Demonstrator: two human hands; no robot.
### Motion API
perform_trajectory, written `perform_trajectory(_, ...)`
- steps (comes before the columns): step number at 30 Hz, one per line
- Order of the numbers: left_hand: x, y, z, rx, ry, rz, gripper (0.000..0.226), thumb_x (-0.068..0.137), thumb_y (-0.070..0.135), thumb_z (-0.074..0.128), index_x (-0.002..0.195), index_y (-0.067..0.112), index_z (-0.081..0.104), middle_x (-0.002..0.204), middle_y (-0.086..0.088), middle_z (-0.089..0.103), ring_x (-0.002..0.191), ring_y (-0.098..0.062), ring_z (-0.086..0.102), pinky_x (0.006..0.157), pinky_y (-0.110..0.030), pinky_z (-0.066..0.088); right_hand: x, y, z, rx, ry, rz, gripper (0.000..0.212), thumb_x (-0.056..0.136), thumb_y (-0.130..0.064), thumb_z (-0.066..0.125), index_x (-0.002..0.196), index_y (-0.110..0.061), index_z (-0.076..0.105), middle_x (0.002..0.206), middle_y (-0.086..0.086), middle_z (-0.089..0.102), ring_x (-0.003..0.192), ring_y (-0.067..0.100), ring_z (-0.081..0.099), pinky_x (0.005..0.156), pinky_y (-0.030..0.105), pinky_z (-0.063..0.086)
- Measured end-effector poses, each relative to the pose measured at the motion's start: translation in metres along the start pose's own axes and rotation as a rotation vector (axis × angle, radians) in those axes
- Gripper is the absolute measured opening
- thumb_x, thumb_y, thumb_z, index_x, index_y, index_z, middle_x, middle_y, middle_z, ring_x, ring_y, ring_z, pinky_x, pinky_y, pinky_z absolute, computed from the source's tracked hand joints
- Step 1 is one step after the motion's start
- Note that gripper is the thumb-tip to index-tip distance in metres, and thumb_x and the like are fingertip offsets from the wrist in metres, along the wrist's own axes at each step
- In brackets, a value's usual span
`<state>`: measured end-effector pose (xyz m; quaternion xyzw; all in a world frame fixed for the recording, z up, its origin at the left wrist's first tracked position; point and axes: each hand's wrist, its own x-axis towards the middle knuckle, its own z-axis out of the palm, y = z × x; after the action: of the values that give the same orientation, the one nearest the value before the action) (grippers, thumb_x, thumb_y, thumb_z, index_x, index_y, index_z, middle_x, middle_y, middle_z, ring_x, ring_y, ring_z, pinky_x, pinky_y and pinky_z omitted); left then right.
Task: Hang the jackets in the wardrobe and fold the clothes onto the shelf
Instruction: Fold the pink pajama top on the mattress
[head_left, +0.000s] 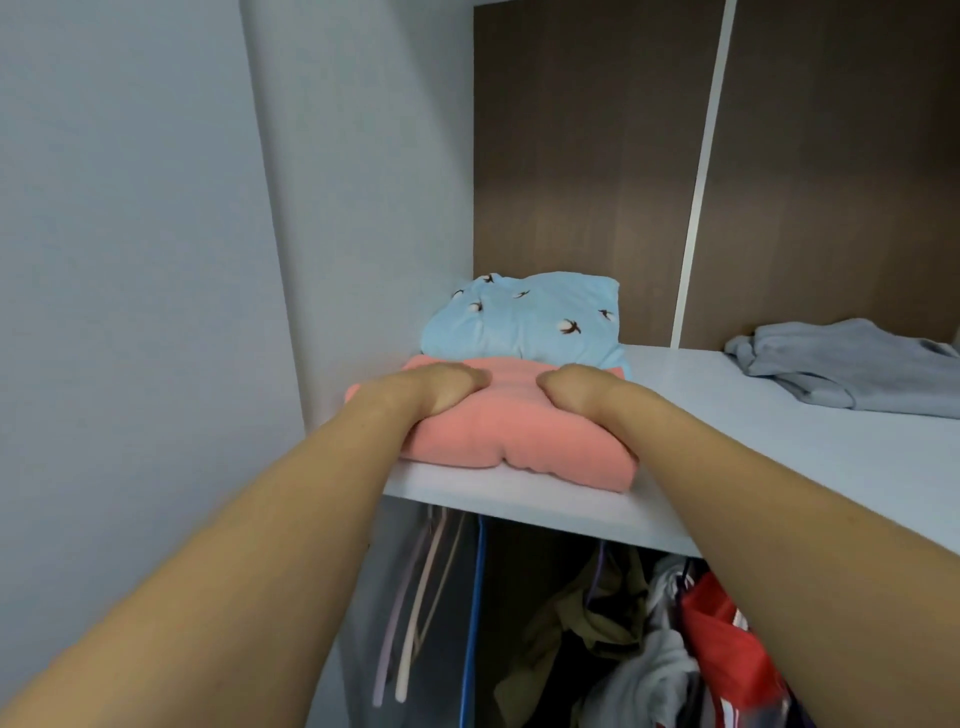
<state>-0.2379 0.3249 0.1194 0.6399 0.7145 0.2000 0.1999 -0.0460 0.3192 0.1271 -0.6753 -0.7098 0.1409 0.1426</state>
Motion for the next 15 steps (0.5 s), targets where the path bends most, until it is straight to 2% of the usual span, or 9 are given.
perform_trajectory(2, -0.012, 0.012, -0.009, 0.163, 0.130, 0.120, 0.055, 0.095, 0.056, 0.036, 0.132, 0.020, 0.057, 0.143, -0.010, 0.051, 0.126, -0.031, 0.050, 0.100, -0.037, 0.038, -0.014, 0.009, -0.010, 0.089, 0.070, -0.001, 0.046, 0.098, -0.036, 0.032, 0.131, -0.011, 0.053, 0.140, 0.013, 0.049, 0.130, 0.033, 0.042, 0.111, 0.046, 0.031)
perform_trajectory(4, -0.028, 0.028, -0.018, 0.204, 0.278, 0.215, 0.047, 0.100, 0.044, 0.033, 0.125, 0.014, 0.058, 0.138, -0.014, 0.054, 0.121, -0.032, 0.052, 0.094, -0.039, 0.040, -0.032, 0.022, -0.025, 0.181, 0.169, -0.014, 0.038, 0.095, -0.036, 0.038, 0.117, -0.009, 0.054, 0.127, 0.014, 0.054, 0.118, 0.034, 0.050, 0.102, 0.043, 0.039)
perform_trajectory(7, -0.054, 0.050, -0.016, 0.261, 0.430, 0.307, 0.048, 0.102, 0.041, 0.033, 0.136, 0.012, 0.051, 0.140, -0.015, 0.051, 0.124, -0.034, 0.050, 0.100, -0.042, 0.040, -0.063, 0.046, -0.047, 0.151, 0.325, -0.033, 0.019, 0.092, -0.029, 0.044, 0.095, -0.011, 0.048, 0.108, 0.013, 0.056, 0.097, 0.032, 0.051, 0.076, 0.034, 0.038)
perform_trajectory(9, -0.074, 0.066, -0.005, 0.340, 0.463, 0.368, 0.051, 0.102, 0.041, 0.034, 0.143, 0.012, 0.044, 0.146, -0.015, 0.046, 0.130, -0.035, 0.046, 0.107, -0.043, 0.034, -0.085, 0.063, -0.056, 0.072, 0.383, -0.030, 0.020, 0.093, -0.028, 0.046, 0.098, -0.008, 0.050, 0.117, 0.017, 0.057, 0.104, 0.035, 0.053, 0.077, 0.034, 0.039)
perform_trajectory(11, -0.092, 0.081, 0.009, 0.392, 0.479, 0.433, 0.053, 0.102, 0.042, 0.035, 0.147, 0.012, 0.040, 0.150, -0.013, 0.042, 0.134, -0.034, 0.041, 0.113, -0.045, 0.027, -0.106, 0.081, -0.059, 0.003, 0.403, -0.030, 0.032, 0.094, -0.029, 0.048, 0.112, -0.004, 0.053, 0.129, 0.021, 0.053, 0.116, 0.037, 0.051, 0.088, 0.036, 0.043)
perform_trajectory(15, -0.123, 0.113, 0.045, 0.414, 0.458, 0.560, 0.053, 0.102, 0.041, 0.037, 0.147, 0.013, 0.036, 0.152, -0.008, 0.039, 0.139, -0.028, 0.035, 0.118, -0.047, 0.020, -0.152, 0.119, -0.065, -0.084, 0.416, -0.016, 0.045, 0.093, -0.029, 0.050, 0.130, -0.005, 0.047, 0.137, 0.017, 0.049, 0.125, 0.035, 0.047, 0.095, 0.037, 0.041)
